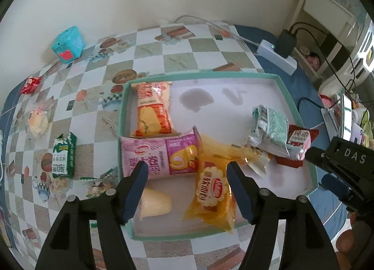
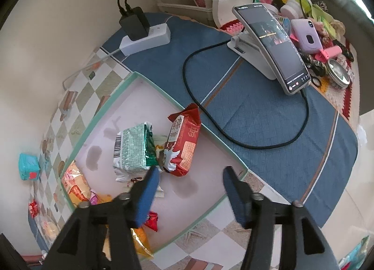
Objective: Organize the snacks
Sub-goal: 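Withdraw both open tools from the tray back toward the remaining snacks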
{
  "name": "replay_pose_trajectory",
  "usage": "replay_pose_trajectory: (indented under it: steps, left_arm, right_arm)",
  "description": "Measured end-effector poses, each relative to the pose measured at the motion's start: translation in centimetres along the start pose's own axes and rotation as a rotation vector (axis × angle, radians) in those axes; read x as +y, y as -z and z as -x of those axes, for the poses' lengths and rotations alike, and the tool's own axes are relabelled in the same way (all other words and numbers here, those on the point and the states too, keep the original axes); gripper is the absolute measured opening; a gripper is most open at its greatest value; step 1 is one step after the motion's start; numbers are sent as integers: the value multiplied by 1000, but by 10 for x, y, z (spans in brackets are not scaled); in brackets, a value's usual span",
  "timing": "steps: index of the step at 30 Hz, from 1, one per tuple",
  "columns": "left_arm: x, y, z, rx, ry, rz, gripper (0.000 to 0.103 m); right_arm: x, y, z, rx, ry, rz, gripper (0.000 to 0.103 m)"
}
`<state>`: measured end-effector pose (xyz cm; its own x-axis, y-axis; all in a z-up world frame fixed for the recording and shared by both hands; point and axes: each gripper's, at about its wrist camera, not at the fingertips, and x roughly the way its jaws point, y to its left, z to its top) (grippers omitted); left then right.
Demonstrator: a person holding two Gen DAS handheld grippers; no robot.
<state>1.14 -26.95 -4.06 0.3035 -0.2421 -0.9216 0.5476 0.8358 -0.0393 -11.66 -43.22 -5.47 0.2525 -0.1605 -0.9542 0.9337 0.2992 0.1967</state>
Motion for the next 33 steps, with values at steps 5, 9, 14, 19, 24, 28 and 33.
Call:
replay_pose_trajectory:
  steps: [5,9,14,19,24,28,33]
  left_arm:
    - [19,-4,4,-2,-11,66,78]
    - [41,-6,7,-4,-33,139,82]
    - [77,-6,12,-2,-71,245,82]
    - [117,-3,16,4,-115,347,82]
    - [159,2,20,8,-141,457,82]
    - [189,9,26,0,-171,532,82]
    - [223,16,32,-5,-216,608,82]
  right_arm:
    - [1,1,1,-5,-15,7,79]
    - [5,2,1,-8,-23,16,83]
    - [11,4,2,-7,-28,35,85]
    - [18,7,4,-20,-30,60,93]
    - [26,11,5,-23,-34,90,93]
    - [31,14,6,-29,-30,108,94]
    - [39,18,9,-41,-28,136,94]
